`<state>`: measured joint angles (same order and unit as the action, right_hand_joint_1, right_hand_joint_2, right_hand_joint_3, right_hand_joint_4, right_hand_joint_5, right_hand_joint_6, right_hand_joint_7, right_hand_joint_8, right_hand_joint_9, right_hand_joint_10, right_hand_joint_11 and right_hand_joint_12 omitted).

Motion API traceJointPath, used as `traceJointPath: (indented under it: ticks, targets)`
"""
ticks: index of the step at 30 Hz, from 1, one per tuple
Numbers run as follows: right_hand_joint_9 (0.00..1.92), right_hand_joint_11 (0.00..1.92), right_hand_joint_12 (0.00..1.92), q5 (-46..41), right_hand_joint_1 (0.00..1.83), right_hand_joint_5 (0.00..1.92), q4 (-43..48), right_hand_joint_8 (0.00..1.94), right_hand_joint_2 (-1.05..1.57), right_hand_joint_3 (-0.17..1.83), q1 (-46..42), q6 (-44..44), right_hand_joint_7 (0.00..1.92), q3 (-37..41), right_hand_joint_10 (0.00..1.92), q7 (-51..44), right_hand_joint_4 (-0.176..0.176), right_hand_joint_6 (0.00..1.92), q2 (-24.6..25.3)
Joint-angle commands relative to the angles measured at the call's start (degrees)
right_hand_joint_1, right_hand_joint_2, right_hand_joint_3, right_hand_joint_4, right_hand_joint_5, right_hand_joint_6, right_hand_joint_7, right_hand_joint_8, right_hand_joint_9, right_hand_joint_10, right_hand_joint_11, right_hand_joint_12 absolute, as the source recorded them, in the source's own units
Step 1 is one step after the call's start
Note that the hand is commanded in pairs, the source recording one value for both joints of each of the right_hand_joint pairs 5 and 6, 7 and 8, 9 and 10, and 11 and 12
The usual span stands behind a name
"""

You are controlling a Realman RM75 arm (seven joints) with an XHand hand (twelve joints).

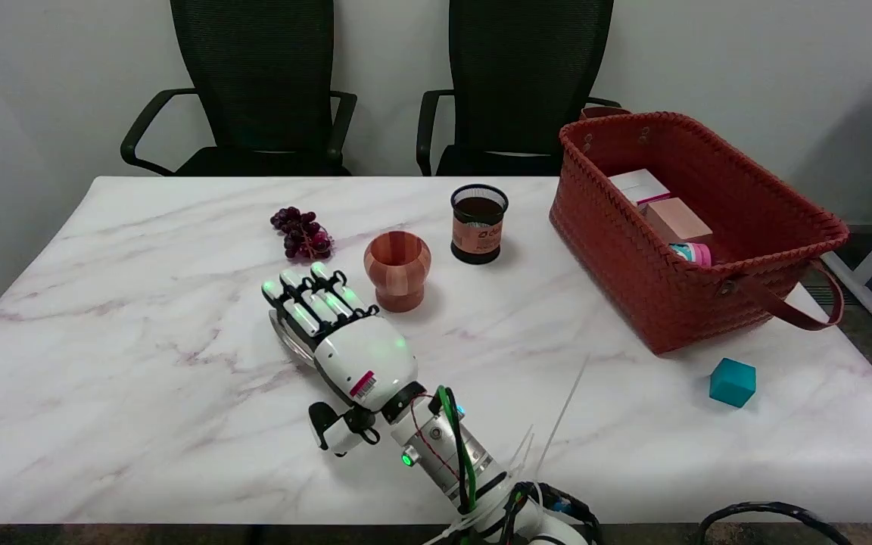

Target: Pick up the black pen container.

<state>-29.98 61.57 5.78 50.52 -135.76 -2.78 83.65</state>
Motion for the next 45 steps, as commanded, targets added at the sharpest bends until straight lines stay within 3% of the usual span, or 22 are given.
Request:
traceJointPath:
  ticks: [1,12,17,21,36,43,45]
  targets:
    - [0.12,0.0,0.0,0.3,1.31,0.06,0.3,0.02,0.23,1.4,1.7,-3.7,0.02,-0.7,0.12,1.9,0.0,0.06,-0.5]
    - [0.12,0.0,0.0,-1.1,1.31,0.05,3.6,0.02,0.24,1.39,0.2,-1.7,0.02,1.0,0.12,1.4,0.0,0.05,-0.7]
    - [0.15,0.12,0.12,-9.2,1.33,0.05,7.2,0.05,0.41,1.31,-0.6,3.4,0.05,4.3,0.15,1.9,0.0,0.05,0.6]
    - [0.16,0.15,0.15,-10.6,1.28,0.06,7.6,0.08,0.46,1.32,0.5,6.1,0.08,5.2,0.16,2.1,0.0,0.06,0.4]
    - [0.24,0.2,0.2,-28.5,1.21,0.08,7.1,0.15,0.31,1.35,5.7,6.2,0.15,9.1,0.24,9.0,0.0,0.08,-1.0]
    - [0.35,0.26,0.26,-38.4,1.11,0.04,5.1,0.21,0.13,0.72,9.9,6.1,0.21,10.0,0.35,15.1,0.0,0.04,-3.7]
    - [0.36,0.27,0.27,-40.1,1.09,0.03,3.7,0.23,0.14,0.65,11.4,6.0,0.23,10.1,0.36,17.5,0.0,0.03,-4.2]
